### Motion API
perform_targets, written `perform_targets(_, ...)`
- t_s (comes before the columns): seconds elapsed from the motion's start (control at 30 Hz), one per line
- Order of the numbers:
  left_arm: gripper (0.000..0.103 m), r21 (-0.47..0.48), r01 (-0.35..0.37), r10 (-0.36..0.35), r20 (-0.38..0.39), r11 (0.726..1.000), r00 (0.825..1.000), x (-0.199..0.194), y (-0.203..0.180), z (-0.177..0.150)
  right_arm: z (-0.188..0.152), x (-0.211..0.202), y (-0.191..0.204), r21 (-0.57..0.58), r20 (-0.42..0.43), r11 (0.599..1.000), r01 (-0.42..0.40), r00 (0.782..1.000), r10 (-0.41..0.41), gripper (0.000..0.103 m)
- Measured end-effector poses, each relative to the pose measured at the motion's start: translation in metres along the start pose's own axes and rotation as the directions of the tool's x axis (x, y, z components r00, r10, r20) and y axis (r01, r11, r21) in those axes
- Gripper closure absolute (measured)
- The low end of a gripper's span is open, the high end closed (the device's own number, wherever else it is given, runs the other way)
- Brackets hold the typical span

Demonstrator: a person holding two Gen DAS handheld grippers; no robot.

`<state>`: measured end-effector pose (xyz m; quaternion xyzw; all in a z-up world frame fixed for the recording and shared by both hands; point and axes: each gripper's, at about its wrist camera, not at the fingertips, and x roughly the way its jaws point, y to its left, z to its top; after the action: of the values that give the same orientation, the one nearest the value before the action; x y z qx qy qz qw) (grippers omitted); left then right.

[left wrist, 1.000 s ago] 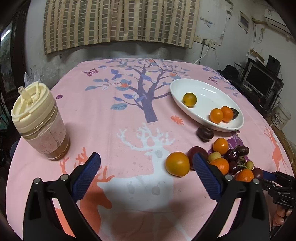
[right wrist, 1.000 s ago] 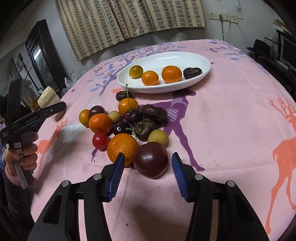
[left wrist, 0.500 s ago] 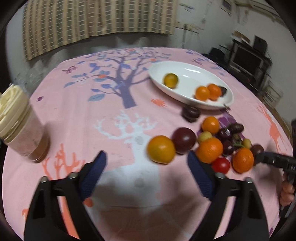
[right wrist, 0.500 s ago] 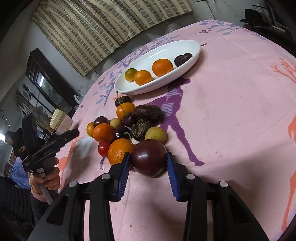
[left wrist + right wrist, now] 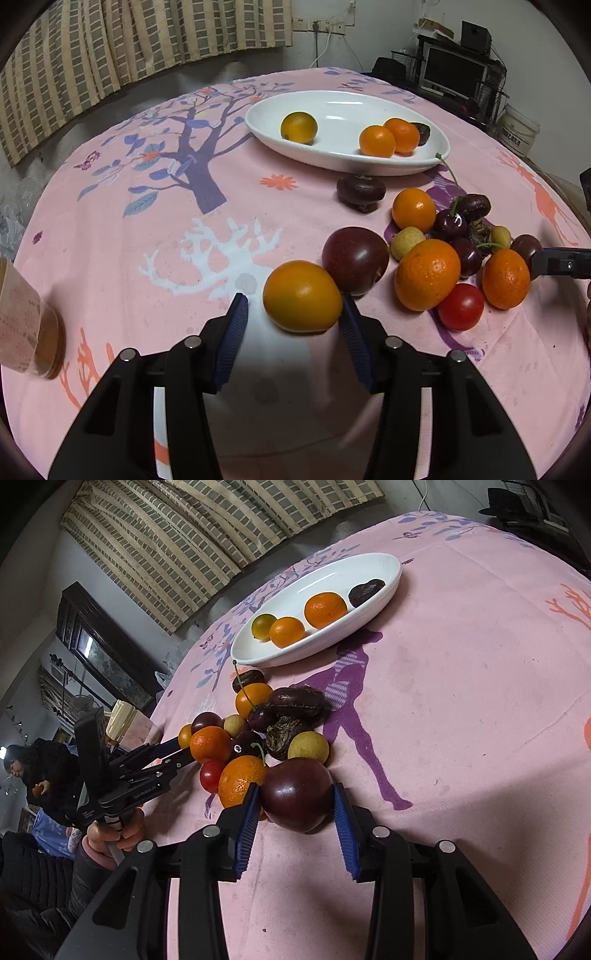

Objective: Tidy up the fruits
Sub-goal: 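Grasp the yellow-orange tomato with the left tool, then place the plum and tomato into the white plate, opening both tools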

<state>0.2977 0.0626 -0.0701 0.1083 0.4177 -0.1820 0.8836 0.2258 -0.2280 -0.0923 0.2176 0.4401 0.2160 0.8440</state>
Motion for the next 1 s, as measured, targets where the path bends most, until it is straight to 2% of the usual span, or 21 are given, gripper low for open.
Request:
perform_targets(0.17, 0.053, 0.017, 0.025, -0.025, 0.006, 1.0, 1.0, 0.003, 0.001, 0.004, 0.0, 0.0, 0.0, 0.001, -0.001, 1.0, -0.002, 1.0, 0.002, 0.063)
perform_targets(0.27, 0.062, 0.025, 0.039, -0.039, -0.011, 0.999, 0.999, 0.005, -0.003, 0.003, 0.0, 0.0, 0.0, 0.001, 0.0, 1.0, -0.001, 1.0, 0.001, 0.063)
perform_targets(0.33, 0.062, 0.035, 0.021, -0.021, -0.007, 0.999, 1.0, 0.003, -0.006, 0.002, 0.0, 0.0, 0.0, 0.0, 0.0, 1.0, -0.001, 1.0, 0.001, 0.063)
perform_targets(0.43, 0.062, 0.021, 0.034, -0.034, -0.006, 0.999, 0.999, -0.001, -0.006, -0.001, 0.0, 0.0, -0.001, 0.002, 0.003, 1.0, 0.001, 1.0, -0.001, 0.063)
perform_targets(0.53, 0.062, 0.012, 0.027, -0.027, 0.018, 1.0, 0.999, -0.012, -0.007, -0.003, 0.001, -0.004, -0.003, 0.009, 0.015, 1.0, -0.008, 1.0, 0.007, 0.063)
perform_targets(0.63, 0.062, -0.029, 0.061, -0.059, 0.073, 0.998, 0.996, -0.033, -0.004, 0.002, 0.001, -0.009, -0.004, 0.005, 0.031, 1.0, -0.018, 0.999, 0.018, 0.063)
perform_targets(0.73, 0.062, -0.044, 0.093, -0.087, 0.124, 0.995, 0.989, -0.047, -0.007, 0.02, 0.006, -0.014, -0.002, 0.014, 0.043, 0.998, -0.056, 0.998, 0.055, 0.063)
perform_targets(0.8, 0.062, -0.047, 0.114, -0.106, 0.159, 0.992, 0.982, -0.05, -0.013, 0.042, 0.019, -0.018, 0.005, -0.015, 0.066, 0.998, -0.066, 0.996, 0.067, 0.063)
perform_targets(0.9, 0.062, -0.047, 0.114, -0.104, 0.189, 0.992, 0.977, -0.039, -0.026, 0.08, 0.053, -0.023, 0.02, -0.077, 0.154, 0.997, -0.006, 0.988, 0.018, 0.063)
perform_targets(1.0, 0.062, -0.074, 0.123, -0.109, 0.174, 0.99, 0.979, -0.013, -0.033, 0.112, 0.093, -0.013, 0.028, -0.111, 0.254, 0.99, 0.091, 0.965, -0.06, 0.063)
